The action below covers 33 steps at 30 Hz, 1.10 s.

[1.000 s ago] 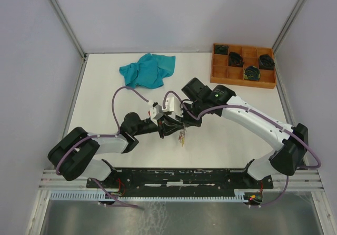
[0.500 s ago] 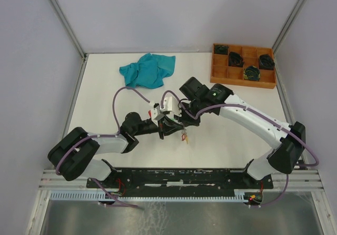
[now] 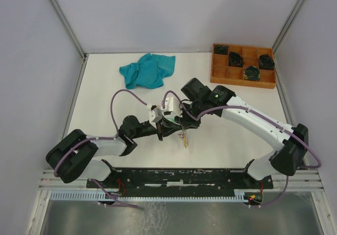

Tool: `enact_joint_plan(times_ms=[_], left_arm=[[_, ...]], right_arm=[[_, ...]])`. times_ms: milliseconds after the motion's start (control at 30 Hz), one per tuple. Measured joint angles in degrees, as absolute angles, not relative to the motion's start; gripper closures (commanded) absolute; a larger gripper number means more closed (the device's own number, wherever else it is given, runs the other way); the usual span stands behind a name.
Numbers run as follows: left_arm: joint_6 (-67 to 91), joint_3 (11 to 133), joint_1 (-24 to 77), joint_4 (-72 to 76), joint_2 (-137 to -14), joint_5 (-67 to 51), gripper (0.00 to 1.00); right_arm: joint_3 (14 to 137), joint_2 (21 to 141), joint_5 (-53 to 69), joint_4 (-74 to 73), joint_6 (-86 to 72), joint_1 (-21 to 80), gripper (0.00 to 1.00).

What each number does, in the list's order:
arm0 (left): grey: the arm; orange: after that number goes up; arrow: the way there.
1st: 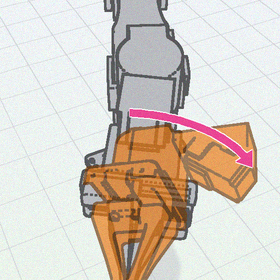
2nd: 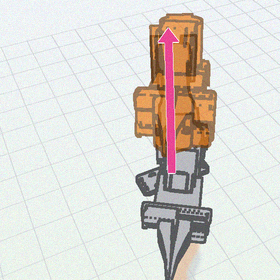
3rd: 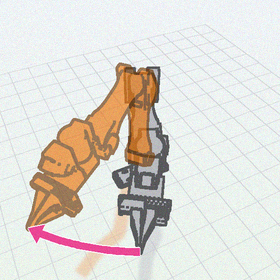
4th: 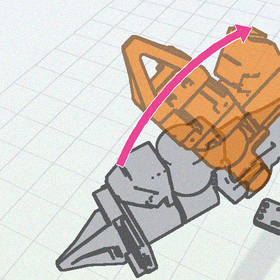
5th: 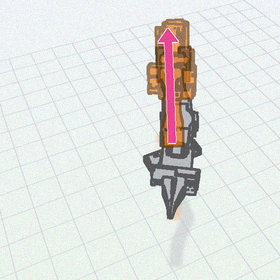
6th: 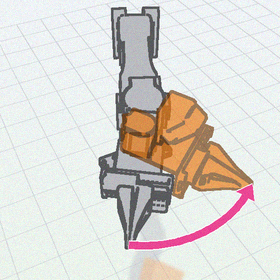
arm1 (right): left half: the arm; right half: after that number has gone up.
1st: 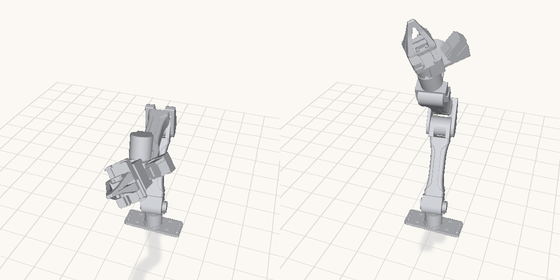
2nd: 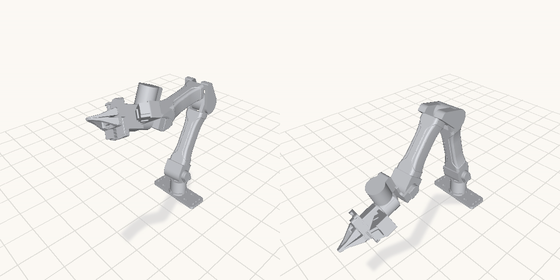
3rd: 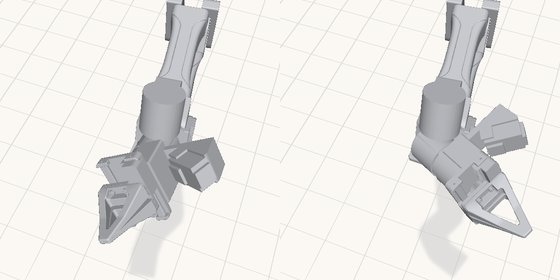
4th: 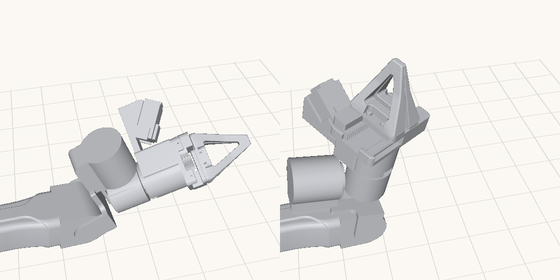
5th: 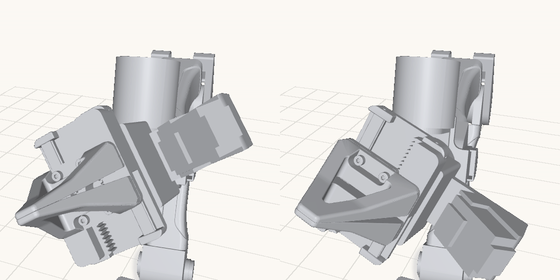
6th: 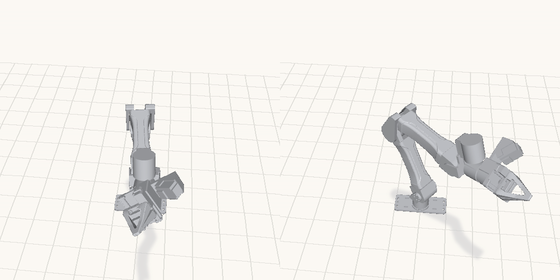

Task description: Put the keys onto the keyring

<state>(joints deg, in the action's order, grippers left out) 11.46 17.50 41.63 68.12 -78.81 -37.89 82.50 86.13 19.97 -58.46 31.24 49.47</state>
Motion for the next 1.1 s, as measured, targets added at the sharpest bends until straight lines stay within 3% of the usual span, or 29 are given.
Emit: enact_joint_plan(times_ms=[367, 767, 867, 1033, 1100], left_arm=[[11.5, 16.4, 41.6, 71.6, -78.1, -36.1, 0.97], [11.5, 16.4, 41.6, 72.6, -78.0, -36.1, 0.97], [11.5, 16.4, 41.6, 72.6, -77.9, -36.1, 0.97], [11.5, 16.4, 41.6, 72.6, -77.9, -36.1, 0.97], [11.5, 16.4, 41.6, 72.4, -77.9, -36.1, 0.96]], right_arm=[[71.2, 77.0, 32.3, -48.4, 28.4, 38.4, 0.61], [68.8, 78.7, 42.5, -41.5, 26.4, 37.4, 0.68], [68.6, 78.8, 43.2, -40.8, 26.1, 37.4, 0.76], [68.6, 79.3, 43.8, -40.6, 25.7, 37.4, 0.98], [68.6, 79.6, 43.8, -40.5, 25.9, 37.4, 0.99]])
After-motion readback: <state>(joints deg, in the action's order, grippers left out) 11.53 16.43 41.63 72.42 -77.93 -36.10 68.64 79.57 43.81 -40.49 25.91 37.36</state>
